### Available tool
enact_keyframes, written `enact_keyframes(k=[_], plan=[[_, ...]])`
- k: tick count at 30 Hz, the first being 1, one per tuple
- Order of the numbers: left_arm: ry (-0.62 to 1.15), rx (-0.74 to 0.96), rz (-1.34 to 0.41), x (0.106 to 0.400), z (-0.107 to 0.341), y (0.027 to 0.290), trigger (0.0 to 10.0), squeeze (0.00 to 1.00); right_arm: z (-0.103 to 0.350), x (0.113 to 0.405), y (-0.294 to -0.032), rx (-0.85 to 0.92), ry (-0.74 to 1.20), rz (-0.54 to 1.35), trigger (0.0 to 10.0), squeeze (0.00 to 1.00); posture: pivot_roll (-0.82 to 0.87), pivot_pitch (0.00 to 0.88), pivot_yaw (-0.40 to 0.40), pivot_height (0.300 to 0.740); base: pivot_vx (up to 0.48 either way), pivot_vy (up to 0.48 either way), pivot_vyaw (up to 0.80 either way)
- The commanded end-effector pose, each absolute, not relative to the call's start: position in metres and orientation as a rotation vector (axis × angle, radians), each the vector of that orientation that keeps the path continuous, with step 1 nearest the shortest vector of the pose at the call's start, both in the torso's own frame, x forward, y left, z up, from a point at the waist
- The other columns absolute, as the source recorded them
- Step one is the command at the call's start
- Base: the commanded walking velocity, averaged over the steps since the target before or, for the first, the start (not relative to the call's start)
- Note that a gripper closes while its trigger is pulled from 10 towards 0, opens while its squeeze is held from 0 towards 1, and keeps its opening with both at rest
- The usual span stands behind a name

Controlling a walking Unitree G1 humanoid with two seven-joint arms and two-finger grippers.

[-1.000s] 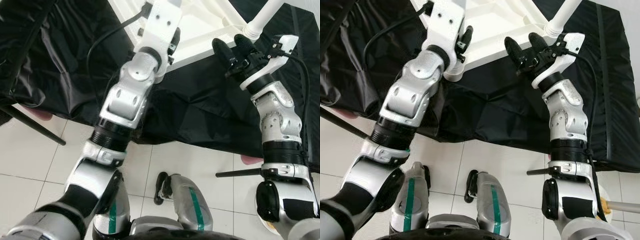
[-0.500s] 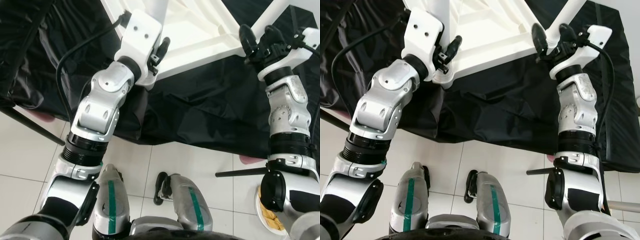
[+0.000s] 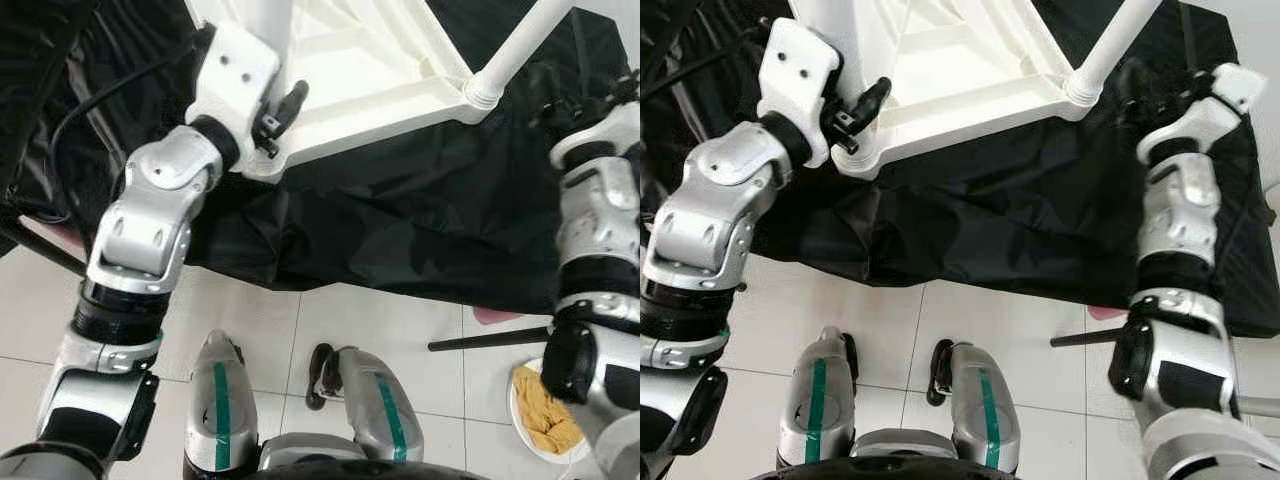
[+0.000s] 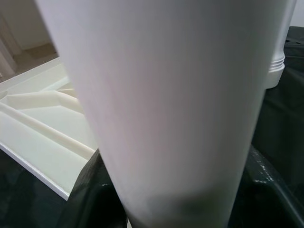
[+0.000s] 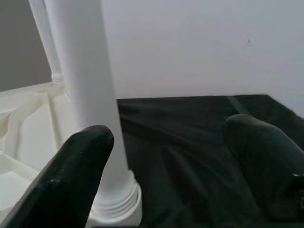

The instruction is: Building children table

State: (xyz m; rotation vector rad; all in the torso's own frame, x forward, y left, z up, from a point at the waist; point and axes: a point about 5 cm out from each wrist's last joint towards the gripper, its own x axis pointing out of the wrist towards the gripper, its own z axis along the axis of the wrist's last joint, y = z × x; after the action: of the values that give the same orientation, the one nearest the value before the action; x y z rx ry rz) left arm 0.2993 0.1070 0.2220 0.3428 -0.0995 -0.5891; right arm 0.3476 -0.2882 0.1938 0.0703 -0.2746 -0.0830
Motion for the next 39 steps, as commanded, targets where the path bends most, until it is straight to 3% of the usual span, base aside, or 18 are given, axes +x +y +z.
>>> enact_keyframes(k=[1,12,37,38,39], plan=[[-0.015,0.418,-0.609,0.298,0.206,0.113,10.0,0.0,0.192,0.349,-0.29,0.055,-0.262,-0.066,10.0,0.0,0.1,0.102,-0.136,0.74,0.0,0.0,0.0],[-0.024,0.461,-0.638,0.296,0.211,0.116,10.0,0.0,0.211,0.374,-0.271,0.022,-0.19,0.174,10.0,0.0,0.12,0.102,-0.138,0.74,0.0,0.0,0.0],[-0.032,0.488,-0.72,0.28,0.212,0.112,10.0,0.0,0.244,0.399,-0.259,0.002,-0.169,0.126,10.0,0.0,0.15,0.122,-0.146,0.74,0.0,0.0,0.0],[-0.029,0.493,-0.725,0.279,0.211,0.112,10.0,0.0,0.244,0.4,-0.258,0.014,-0.16,0.123,0.0,0.0,0.16,0.123,-0.144,0.74,0.0,0.0,0.0],[-0.029,0.493,-0.725,0.279,0.211,0.112,10.0,0.0,0.244,0.4,-0.258,0.014,-0.16,0.123,0.0,0.0,0.16,0.123,-0.144,0.74,0.0,0.0,0.0]])
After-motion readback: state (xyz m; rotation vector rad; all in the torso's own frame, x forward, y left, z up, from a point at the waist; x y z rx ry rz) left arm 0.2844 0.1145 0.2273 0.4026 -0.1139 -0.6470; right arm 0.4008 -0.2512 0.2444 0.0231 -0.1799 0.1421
